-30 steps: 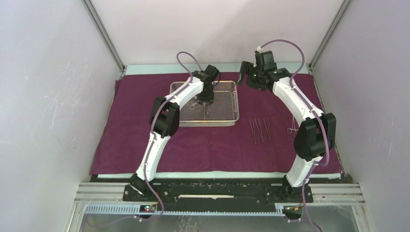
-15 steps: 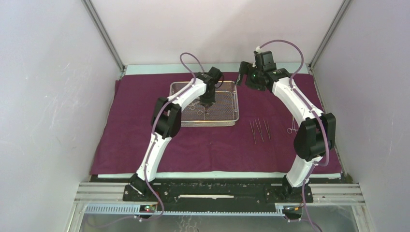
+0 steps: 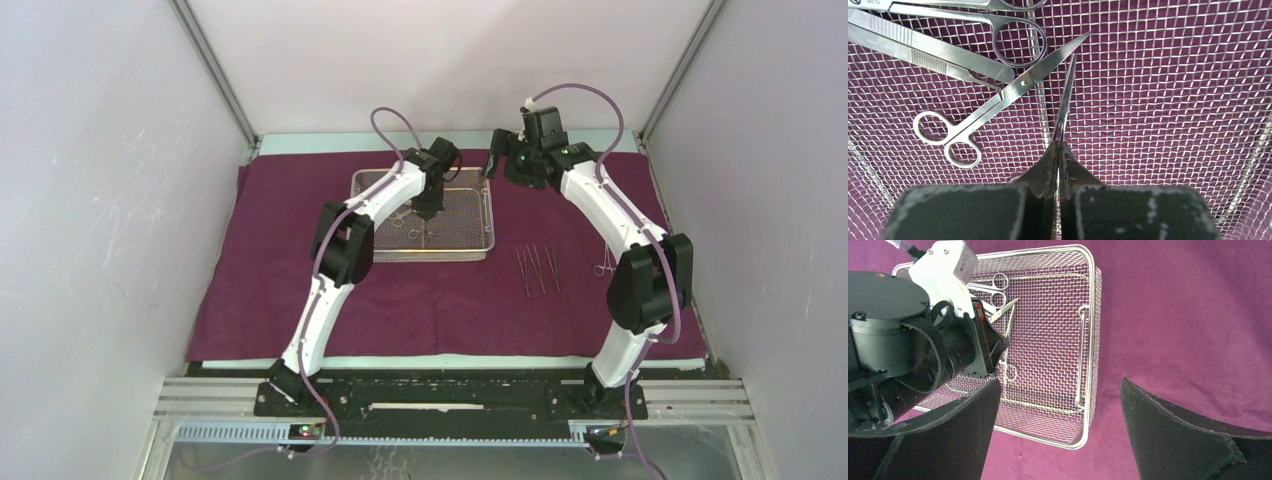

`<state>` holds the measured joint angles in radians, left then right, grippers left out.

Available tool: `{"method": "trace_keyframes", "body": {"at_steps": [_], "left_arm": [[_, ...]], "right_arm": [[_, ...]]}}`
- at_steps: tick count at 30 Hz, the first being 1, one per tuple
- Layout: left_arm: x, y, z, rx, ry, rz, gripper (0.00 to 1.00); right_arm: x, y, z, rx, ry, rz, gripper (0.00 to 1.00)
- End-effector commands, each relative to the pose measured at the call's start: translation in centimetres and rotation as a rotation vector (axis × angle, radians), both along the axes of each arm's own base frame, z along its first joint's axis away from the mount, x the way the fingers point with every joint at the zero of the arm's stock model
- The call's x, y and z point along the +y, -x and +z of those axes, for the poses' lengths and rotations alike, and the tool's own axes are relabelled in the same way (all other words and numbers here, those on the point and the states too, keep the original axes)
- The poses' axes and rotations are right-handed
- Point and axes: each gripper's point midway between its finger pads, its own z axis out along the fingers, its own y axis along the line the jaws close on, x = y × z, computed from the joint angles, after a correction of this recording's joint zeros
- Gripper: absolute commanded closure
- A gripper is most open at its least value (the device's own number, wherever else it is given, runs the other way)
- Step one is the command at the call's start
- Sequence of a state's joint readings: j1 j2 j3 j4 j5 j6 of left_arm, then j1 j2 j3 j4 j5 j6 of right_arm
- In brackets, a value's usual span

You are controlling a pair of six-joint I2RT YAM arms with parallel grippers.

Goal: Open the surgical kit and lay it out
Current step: Pick up the medical item from the container.

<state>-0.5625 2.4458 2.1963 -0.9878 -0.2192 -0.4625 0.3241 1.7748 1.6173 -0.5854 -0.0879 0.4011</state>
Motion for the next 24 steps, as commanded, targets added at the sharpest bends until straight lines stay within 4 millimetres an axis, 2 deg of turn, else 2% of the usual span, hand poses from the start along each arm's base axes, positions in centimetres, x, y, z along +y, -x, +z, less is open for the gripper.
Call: {"method": "trace_keyframes", "body": {"at_steps": [1,11,15,20,24], "left_arm": [[0.1,-0.6,1.7,-0.033,0.012,0.005,1.0],[-1.2,-0.5,4.1,-0.059,0.104,-0.016,1.0],[-0.3,-0.5,5.1,-0.071,0.117,0.005,1.0],[2.5,0.8,5.5,-0.056,0.108,0.016,0.72],[3.9,2.2,4.9,-0.032,0.135,0.02,0.67]], "right_arm": [[1.1,0.2,1.4,-0.039,-0.024,0.015,0.02],[2.3,0.1,0.5,-0.022,-0.025,0.03,0.02],[2.6,0.1,0.2,-0.015,-0.02,0.04,0.02],[3.1,0.4,-0.3,-0.005,-0.01,0.054,0.02],[3.5,0.7,-0.5,0.001,-0.004,0.064,0.02]]}}
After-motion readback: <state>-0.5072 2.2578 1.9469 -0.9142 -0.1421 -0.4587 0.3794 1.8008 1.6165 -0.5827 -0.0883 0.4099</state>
